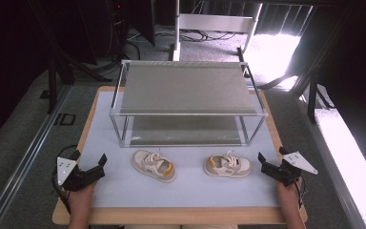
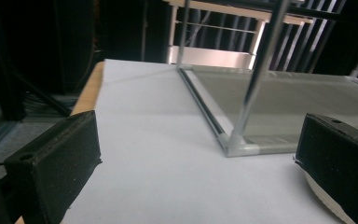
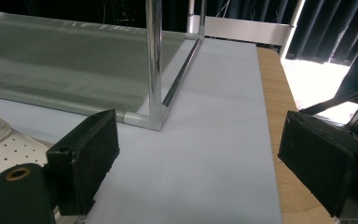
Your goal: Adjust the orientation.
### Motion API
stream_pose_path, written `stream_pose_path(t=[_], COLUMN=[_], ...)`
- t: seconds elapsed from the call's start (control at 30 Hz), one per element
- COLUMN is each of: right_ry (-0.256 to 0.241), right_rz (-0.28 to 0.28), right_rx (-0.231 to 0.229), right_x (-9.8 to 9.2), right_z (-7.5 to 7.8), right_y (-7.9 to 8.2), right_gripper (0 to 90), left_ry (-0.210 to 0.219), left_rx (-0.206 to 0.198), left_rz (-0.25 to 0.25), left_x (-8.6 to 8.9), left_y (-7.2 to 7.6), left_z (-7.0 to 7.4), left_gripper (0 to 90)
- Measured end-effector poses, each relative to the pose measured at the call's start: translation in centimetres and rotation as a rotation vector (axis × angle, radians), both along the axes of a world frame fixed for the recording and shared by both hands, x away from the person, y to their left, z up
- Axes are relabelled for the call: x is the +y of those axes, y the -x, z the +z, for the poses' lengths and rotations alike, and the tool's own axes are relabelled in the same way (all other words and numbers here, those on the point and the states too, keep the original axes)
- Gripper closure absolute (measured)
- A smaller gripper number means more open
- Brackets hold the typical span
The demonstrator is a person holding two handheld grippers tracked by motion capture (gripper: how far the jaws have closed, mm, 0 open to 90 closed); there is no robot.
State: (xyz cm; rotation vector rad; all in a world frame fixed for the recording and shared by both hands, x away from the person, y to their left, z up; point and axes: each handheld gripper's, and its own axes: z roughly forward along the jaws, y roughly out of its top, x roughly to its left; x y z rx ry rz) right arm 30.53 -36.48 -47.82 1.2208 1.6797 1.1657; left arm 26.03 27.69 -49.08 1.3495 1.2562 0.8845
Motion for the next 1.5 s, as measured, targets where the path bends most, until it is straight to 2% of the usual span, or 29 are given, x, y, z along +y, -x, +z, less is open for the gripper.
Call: stream_pose_path(t=[0.07,0.1,0.17,0.2,0.27,0.33,0.37,0.43,0.47,0.53,0.57,0.6,0.63,0.67,0.77,0.83,0.87,0.9,0.93,0.97,1.0,1.03,1.1,1.2,1.27,1.37,1.4,1.47,1.5], right_ry=[-0.001,-0.005,-0.006,-0.009,-0.006,-0.001,0.005,0.008,0.006,0.001,-0.001,-0.005,-0.005,-0.010,-0.007,-0.005,-0.005,-0.005,-0.006,-0.006,-0.008,-0.010,-0.010,-0.013,-0.014,-0.014,-0.014,-0.017,-0.016], right_rz=[0.000,0.002,0.002,0.001,0.001,0.002,0.004,0.007,0.007,0.010,0.012,0.011,0.011,0.013,0.017,0.017,0.017,0.017,0.017,0.017,0.017,0.016,0.017,0.017,0.018,0.017,0.017,0.016,0.017], right_rx=[0.000,-0.001,-0.002,-0.002,-0.001,-0.001,-0.003,-0.002,-0.001,0.003,0.004,0.003,0.003,0.006,0.008,0.009,0.009,0.009,0.009,0.009,0.009,0.010,0.011,0.011,0.012,0.013,0.013,0.015,0.016], right_x=[0.0,0.0,-0.1,-0.1,-0.1,0.0,0.0,0.0,0.0,0.0,0.0,0.0,0.0,-0.1,-0.1,-0.1,-0.1,-0.1,-0.1,-0.1,-0.1,-0.1,-0.1,-0.1,-0.1,-0.1,-0.1,-0.1,-0.1], right_z=[0.0,0.0,0.0,0.0,0.0,0.0,0.0,0.0,0.0,0.0,0.0,0.0,0.0,0.0,0.0,0.0,0.0,0.0,0.0,0.0,0.0,0.0,0.0,0.0,0.0,0.0,0.0,0.0,0.0], right_y=[0.0,0.0,0.0,0.0,0.0,0.0,0.0,0.0,0.0,-0.1,-0.1,0.0,0.0,0.0,-0.1,-0.1,-0.1,-0.1,-0.1,-0.1,-0.1,-0.1,-0.1,-0.1,-0.1,-0.1,-0.1,-0.1,-0.1], right_gripper=[11.5,11.5,11.5,11.5,11.6,12.9,13.0,13.0,13.0,13.0,13.0,13.0,13.0,13.0,13.0,13.0,13.0,13.0,13.0,13.0,13.0,13.0,13.0,13.0,13.0,13.0,13.0,13.0,13.0], left_ry=[0.005,0.016,0.016,0.035,0.043,0.035,0.034,0.022,0.014,0.010,0.010,-0.011,-0.011,-0.045,-0.099,-0.140,-0.140,-0.148,-0.186,-0.186,-0.227,-0.244,-0.254,-0.327,-0.343,-0.398,-0.398,-0.444,-0.485], left_rx=[0.004,0.013,0.013,0.029,0.043,0.051,0.064,0.081,0.089,0.109,0.109,0.138,0.138,0.175,0.218,0.233,0.233,0.243,0.258,0.258,0.284,0.298,0.312,0.355,0.374,0.435,0.435,0.471,0.506], left_rz=[0.006,-0.024,-0.024,-0.081,-0.132,-0.153,-0.216,-0.274,-0.284,-0.341,-0.341,-0.384,-0.384,-0.419,-0.480,-0.511,-0.511,-0.540,-0.562,-0.562,-0.581,-0.600,-0.615,-0.651,-0.664,-0.699,-0.699,-0.718,-0.728], left_x=[0.0,0.2,0.2,0.4,0.5,0.5,0.6,0.7,0.8,1.0,1.0,1.1,1.1,1.0,0.8,0.6,0.6,0.5,0.2,0.2,-0.2,-0.3,-0.5,-1.1,-1.3,-1.5,-1.5,-1.8,-2.0], left_y=[0.0,-0.1,-0.1,-0.2,-0.3,-0.3,-0.4,-0.6,-0.7,-0.8,-0.8,-0.9,-0.9,-1.0,-1.0,-1.0,-1.0,-1.0,-1.0,-1.0,-1.1,-1.1,-1.1,-1.1,-1.2,-1.3,-1.3,-1.4,-1.4], left_z=[0.0,0.0,0.0,0.0,0.1,0.1,0.3,0.4,0.5,0.6,0.6,0.7,0.7,0.8,1.5,2.0,2.0,2.3,2.9,2.9,3.2,3.3,3.4,3.8,4.0,4.4,4.4,4.8,5.2], left_gripper=[0.0,0.0,0.0,0.0,0.0,0.0,0.0,0.0,0.0,0.0,0.0,0.0,0.0,0.0,0.0,0.0,0.0,0.0,0.0,0.0,0.0,0.0,0.0,1.6,1.6,1.6,1.6,1.6,1.6])
